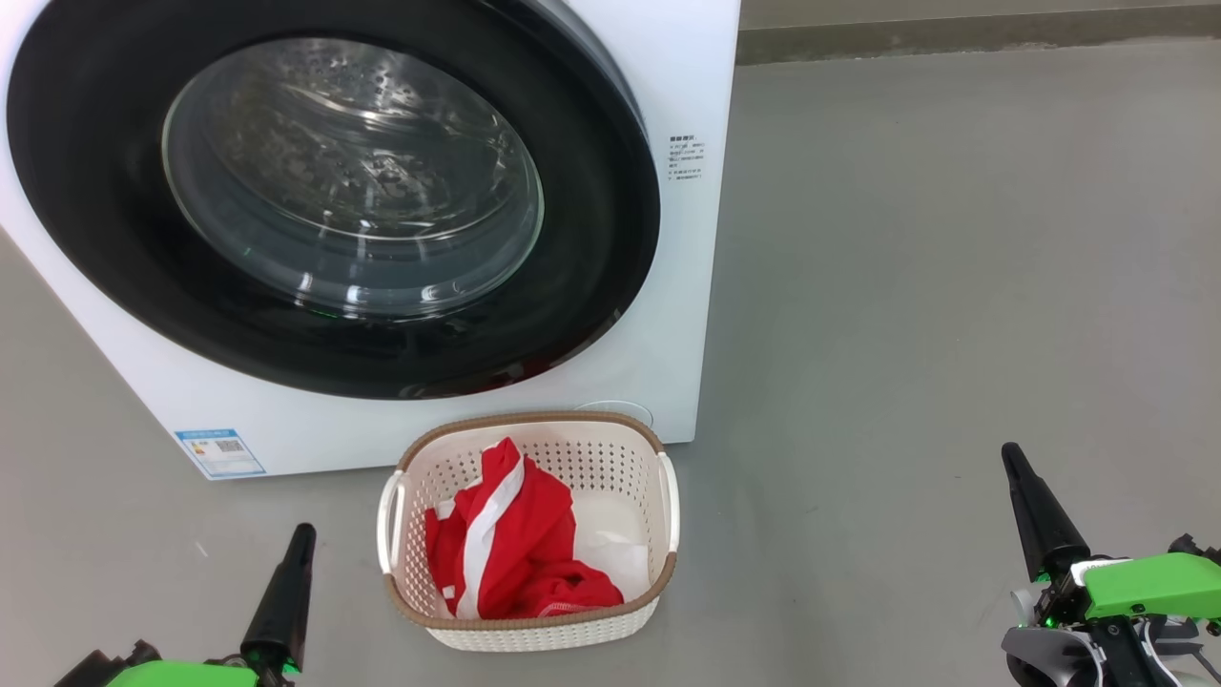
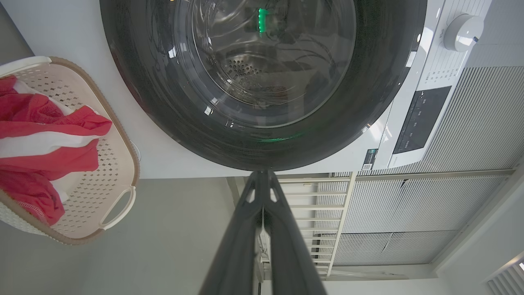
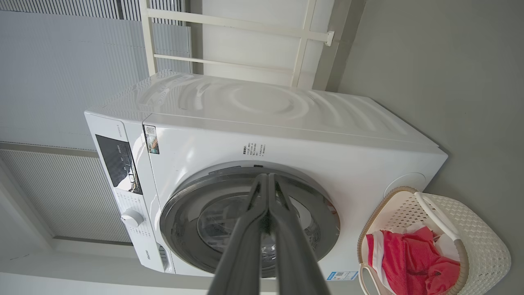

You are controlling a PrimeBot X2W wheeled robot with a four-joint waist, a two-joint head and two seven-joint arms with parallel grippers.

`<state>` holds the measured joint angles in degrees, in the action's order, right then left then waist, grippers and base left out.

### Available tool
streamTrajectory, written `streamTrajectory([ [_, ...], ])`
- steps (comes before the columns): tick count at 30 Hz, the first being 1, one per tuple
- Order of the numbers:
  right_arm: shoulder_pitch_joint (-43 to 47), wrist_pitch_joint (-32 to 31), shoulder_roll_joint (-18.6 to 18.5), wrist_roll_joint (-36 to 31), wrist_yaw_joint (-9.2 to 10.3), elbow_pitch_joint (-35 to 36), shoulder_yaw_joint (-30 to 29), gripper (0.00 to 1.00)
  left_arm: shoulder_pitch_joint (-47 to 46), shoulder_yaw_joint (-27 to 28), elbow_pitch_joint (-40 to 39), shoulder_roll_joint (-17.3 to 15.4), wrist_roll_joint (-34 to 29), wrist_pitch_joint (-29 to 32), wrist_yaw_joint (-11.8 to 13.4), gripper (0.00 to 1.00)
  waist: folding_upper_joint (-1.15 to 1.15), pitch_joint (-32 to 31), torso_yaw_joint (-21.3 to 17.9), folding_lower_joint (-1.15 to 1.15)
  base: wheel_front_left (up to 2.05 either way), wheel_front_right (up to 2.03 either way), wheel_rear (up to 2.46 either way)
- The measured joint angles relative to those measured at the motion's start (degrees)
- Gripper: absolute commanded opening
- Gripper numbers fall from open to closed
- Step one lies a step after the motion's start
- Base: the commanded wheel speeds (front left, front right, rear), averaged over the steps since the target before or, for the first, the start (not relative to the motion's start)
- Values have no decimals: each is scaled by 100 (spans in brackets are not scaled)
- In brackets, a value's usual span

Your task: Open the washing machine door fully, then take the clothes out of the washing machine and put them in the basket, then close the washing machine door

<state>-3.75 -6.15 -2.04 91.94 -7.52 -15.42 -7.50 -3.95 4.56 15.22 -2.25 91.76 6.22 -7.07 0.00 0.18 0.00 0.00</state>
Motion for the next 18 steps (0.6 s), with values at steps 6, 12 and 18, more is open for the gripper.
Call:
streamTrajectory([
  [6, 0, 0, 0, 0, 0, 0, 0, 0, 0, 0, 0, 0, 0, 0, -1, 0, 0, 0, 0, 0, 0, 0, 0],
  [12, 0, 0, 0, 0, 0, 0, 0, 0, 0, 0, 0, 0, 0, 0, -1, 0, 0, 0, 0, 0, 0, 0, 0],
  [18, 0, 0, 0, 0, 0, 0, 0, 0, 0, 0, 0, 0, 0, 0, -1, 0, 0, 0, 0, 0, 0, 0, 0],
])
